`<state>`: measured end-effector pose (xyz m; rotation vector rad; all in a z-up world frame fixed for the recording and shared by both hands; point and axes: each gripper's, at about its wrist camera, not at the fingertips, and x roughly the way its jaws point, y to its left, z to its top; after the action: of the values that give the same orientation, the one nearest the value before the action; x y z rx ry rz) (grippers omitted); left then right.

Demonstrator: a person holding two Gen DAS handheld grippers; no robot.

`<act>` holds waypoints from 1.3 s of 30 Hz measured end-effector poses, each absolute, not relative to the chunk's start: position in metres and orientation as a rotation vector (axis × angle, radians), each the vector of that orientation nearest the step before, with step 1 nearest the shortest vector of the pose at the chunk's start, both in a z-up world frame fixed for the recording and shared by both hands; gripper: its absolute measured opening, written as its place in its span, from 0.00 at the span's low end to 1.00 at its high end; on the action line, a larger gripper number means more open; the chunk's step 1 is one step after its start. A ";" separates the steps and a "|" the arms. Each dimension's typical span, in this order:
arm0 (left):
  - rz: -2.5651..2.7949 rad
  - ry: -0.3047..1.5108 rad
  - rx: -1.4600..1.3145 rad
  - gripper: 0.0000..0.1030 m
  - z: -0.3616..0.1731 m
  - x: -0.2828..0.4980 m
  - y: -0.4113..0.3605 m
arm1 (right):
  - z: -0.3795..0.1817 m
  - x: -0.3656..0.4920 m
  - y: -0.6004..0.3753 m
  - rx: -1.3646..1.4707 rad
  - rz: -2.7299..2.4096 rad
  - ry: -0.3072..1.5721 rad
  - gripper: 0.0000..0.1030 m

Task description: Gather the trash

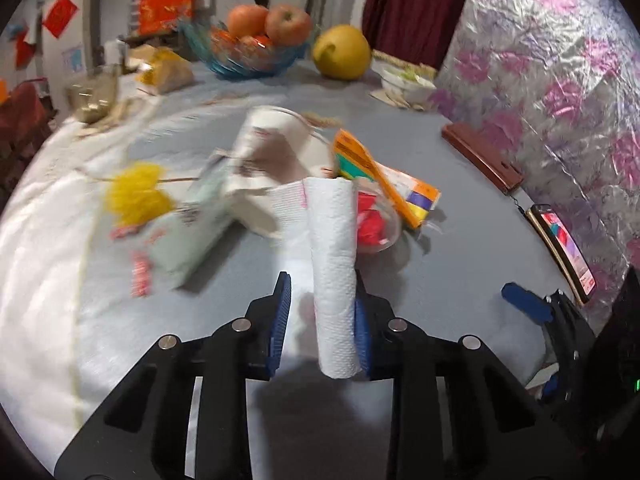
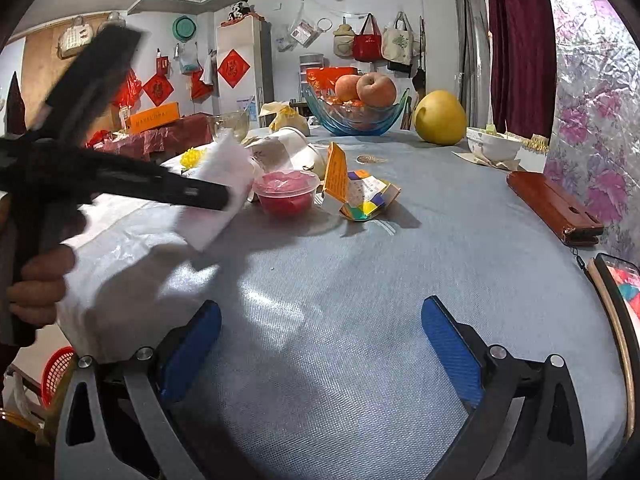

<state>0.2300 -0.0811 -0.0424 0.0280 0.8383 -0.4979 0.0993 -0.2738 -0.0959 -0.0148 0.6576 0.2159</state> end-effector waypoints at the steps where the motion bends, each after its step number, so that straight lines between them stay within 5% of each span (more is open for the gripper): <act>1: -0.483 0.828 0.019 0.29 -0.040 0.224 -0.071 | -0.095 0.100 -0.274 -0.009 0.216 0.660 0.96; 8: -0.404 0.824 -0.071 0.29 -0.038 0.209 -0.018 | -0.084 0.116 -0.279 0.108 0.240 0.705 0.93; 15: -0.408 0.853 -0.079 0.30 -0.050 0.207 -0.011 | -0.052 0.169 -0.276 0.176 0.232 0.686 0.69; 19: -0.416 0.847 -0.055 0.59 -0.053 0.206 -0.019 | -0.055 0.207 -0.272 0.191 0.217 0.738 0.61; 23: -0.412 0.861 -0.050 0.65 -0.058 0.213 -0.026 | -0.063 0.243 -0.273 0.203 0.205 0.826 0.58; 25: -0.417 0.869 -0.064 0.67 -0.059 0.216 -0.026 | -0.066 0.255 -0.275 0.139 0.152 0.861 0.64; 28: -0.420 0.862 -0.064 0.71 -0.059 0.219 -0.027 | -0.067 0.265 -0.280 0.075 0.109 0.867 0.95; 33: -0.425 0.857 -0.062 0.75 -0.060 0.222 -0.030 | -0.084 0.292 -0.298 0.158 0.205 0.965 0.94; 34: -0.424 0.857 -0.060 0.75 -0.060 0.223 -0.031 | -0.088 0.295 -0.304 0.214 0.228 0.980 0.88; 37: -0.426 0.862 -0.061 0.75 -0.060 0.224 -0.031 | -0.088 0.290 -0.313 0.283 0.268 0.957 0.43; 39: -0.432 0.869 -0.073 0.75 -0.059 0.227 -0.030 | -0.085 0.280 -0.319 0.327 0.263 0.924 0.42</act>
<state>0.2265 -0.0299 -0.0590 -0.0727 0.8686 -0.4320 0.2799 -0.3185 -0.0846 0.3267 0.9237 0.2629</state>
